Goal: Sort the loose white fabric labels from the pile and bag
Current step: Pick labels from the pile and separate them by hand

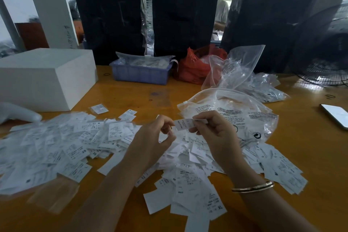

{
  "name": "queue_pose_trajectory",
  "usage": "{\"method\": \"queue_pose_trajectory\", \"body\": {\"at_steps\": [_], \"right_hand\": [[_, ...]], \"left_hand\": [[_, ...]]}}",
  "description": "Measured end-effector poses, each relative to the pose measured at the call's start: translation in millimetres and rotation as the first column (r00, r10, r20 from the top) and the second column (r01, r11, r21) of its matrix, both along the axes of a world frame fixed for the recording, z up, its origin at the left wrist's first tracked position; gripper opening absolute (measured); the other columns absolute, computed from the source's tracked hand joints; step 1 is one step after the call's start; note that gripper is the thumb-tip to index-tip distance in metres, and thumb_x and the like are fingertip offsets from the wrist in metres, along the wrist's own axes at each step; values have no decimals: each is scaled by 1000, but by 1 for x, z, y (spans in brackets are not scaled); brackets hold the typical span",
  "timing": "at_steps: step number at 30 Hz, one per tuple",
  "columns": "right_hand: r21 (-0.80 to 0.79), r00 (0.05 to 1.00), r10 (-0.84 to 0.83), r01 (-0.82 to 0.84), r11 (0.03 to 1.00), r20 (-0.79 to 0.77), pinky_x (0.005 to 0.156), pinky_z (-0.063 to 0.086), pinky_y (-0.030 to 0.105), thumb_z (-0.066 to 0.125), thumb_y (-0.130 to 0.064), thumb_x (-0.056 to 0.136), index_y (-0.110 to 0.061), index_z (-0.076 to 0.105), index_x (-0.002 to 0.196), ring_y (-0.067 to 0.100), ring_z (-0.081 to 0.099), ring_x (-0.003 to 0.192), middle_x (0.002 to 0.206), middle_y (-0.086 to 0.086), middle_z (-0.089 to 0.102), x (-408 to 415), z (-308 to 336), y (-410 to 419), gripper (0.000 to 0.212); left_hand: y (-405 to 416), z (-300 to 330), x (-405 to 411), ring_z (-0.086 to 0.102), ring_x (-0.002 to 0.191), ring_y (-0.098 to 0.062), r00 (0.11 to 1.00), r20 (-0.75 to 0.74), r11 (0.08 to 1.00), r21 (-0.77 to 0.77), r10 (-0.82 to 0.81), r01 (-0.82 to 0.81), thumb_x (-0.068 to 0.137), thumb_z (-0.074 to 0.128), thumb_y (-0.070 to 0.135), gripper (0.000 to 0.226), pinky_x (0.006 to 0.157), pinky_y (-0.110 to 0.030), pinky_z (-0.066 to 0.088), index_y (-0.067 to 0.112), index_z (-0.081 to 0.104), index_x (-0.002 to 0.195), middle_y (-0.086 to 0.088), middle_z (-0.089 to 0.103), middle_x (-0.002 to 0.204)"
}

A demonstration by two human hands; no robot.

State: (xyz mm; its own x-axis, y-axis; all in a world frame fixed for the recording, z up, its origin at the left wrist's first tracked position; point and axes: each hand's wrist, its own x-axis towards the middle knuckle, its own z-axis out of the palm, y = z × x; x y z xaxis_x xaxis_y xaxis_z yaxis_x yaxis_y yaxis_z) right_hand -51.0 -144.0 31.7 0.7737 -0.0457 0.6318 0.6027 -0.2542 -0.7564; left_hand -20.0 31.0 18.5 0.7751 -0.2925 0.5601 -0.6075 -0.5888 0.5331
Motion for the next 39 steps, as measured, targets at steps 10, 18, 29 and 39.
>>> {"method": "queue_pose_trajectory", "body": {"at_steps": [10,18,29,39], "right_hand": [[-131,1000,-11,14,991,22,62,50,13,61,-1,87,-32,61,86,2,68,71,75,-22,66,-1,-1,4,31],[-309,992,-86,112,945,94,63,53,23,64,0,85,-39,58,87,10,64,72,80,-18,64,-2,1,-3,39],[24,999,-28,28,999,-37,63,50,16,57,1,89,-23,61,86,4,64,70,76,-11,69,3,3,-8,24],[-33,998,-12,10,999,-63,67,54,24,58,-2,90,-31,61,86,6,65,74,80,-15,68,2,0,-3,30]], "left_hand": [[-1,0,0,56,91,-5,997,-71,998,57,13,-9,85,69,22,29,66,-5,38,32,48,103,15,57,95],[1,-1,2,55,85,4,997,-65,999,-6,-46,45,83,71,27,23,71,-1,39,34,52,95,22,57,88],[2,0,1,55,87,3,993,-71,985,-146,-98,87,81,73,21,21,72,-1,37,39,61,79,19,63,82],[2,0,2,56,83,1,998,-34,997,-53,-58,56,80,74,23,17,72,-2,38,33,61,84,23,57,84]]}}
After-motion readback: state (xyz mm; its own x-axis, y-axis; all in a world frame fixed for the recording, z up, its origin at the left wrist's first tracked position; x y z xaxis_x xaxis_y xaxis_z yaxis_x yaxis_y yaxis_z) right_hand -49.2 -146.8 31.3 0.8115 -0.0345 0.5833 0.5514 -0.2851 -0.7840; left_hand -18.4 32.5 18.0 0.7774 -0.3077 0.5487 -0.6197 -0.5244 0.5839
